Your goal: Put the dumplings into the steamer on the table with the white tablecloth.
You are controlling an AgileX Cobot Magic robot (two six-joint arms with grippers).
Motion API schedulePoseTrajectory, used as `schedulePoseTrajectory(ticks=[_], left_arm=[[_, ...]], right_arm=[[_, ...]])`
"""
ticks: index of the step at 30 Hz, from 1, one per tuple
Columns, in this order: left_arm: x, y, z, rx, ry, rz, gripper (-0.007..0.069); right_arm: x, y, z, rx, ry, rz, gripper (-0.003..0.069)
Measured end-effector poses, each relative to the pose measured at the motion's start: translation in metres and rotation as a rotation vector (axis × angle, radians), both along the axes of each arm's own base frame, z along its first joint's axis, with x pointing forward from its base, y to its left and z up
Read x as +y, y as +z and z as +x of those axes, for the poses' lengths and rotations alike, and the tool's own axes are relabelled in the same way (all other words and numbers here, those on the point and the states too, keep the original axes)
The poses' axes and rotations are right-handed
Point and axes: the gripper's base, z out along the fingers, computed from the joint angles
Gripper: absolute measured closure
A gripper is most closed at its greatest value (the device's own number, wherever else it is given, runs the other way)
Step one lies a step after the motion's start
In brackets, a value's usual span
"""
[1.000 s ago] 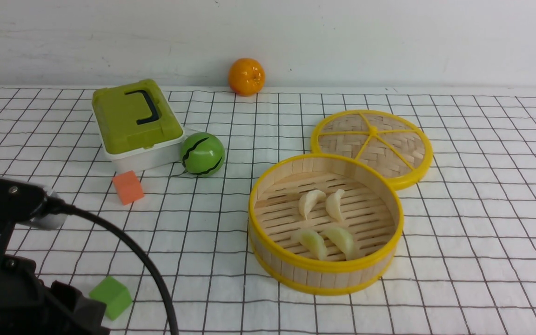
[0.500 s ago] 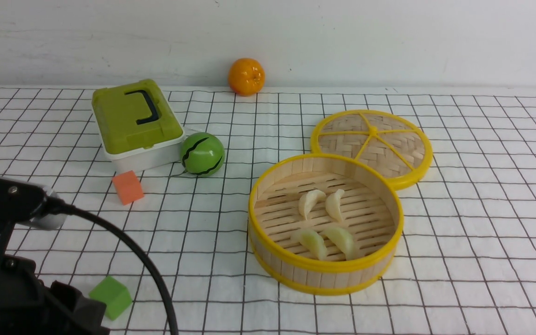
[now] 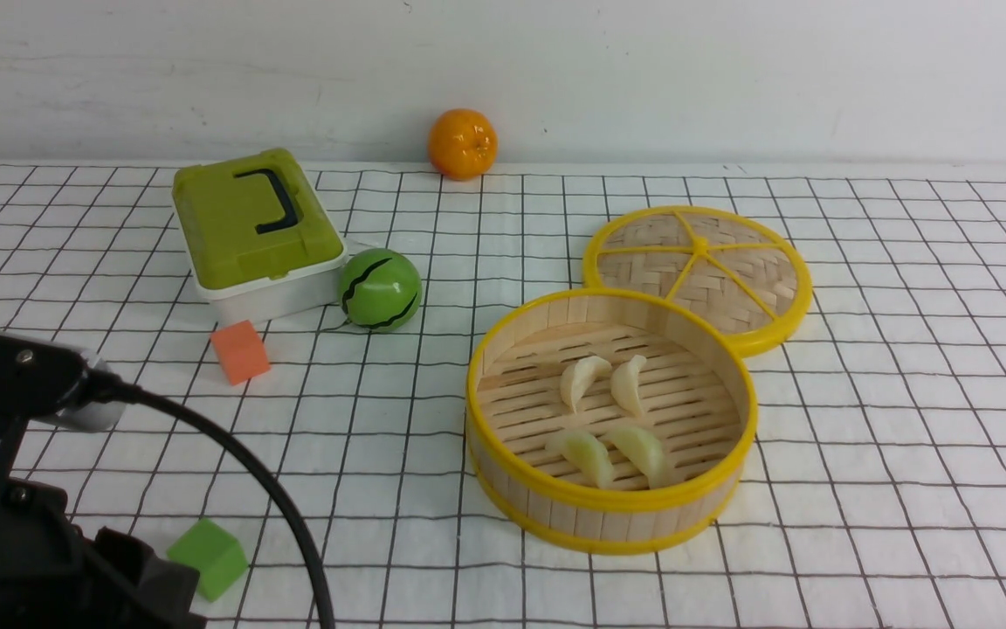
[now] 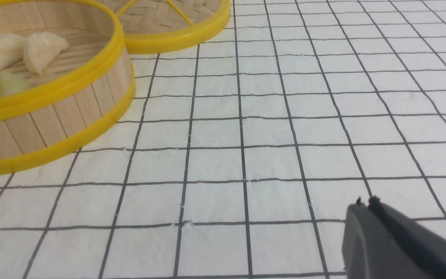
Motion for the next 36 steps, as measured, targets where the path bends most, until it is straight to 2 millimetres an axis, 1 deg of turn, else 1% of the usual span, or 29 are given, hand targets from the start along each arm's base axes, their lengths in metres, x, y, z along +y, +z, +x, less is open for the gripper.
schedulePoseTrajectory(ticks=[10,17,27,31,36], left_arm=[[0.0,0.0,0.0,-0.003,0.0,0.004,0.0385],[0.008,0.0,0.004,-0.052,-0.002,0.121,0.0385],[0.011,0.001,0.005,-0.081,-0.004,0.16,0.0385],[0.011,0.003,0.002,-0.081,-0.002,0.132,0.0385],[0.013,0.01,-0.013,-0.059,-0.004,0.009,0.039]], right_arm=[[0.0,0.0,0.0,0.0,0.0,0.0,0.0669],[0.0,0.0,0.0,0.0,0.0,0.001,0.0663],[0.0,0.0,0.0,0.0,0.0,0.001,0.0654],[0.0,0.0,0.0,0.0,-0.001,0.002,0.065],[0.0,0.0,0.0,0.0,-0.001,0.003,0.0643]])
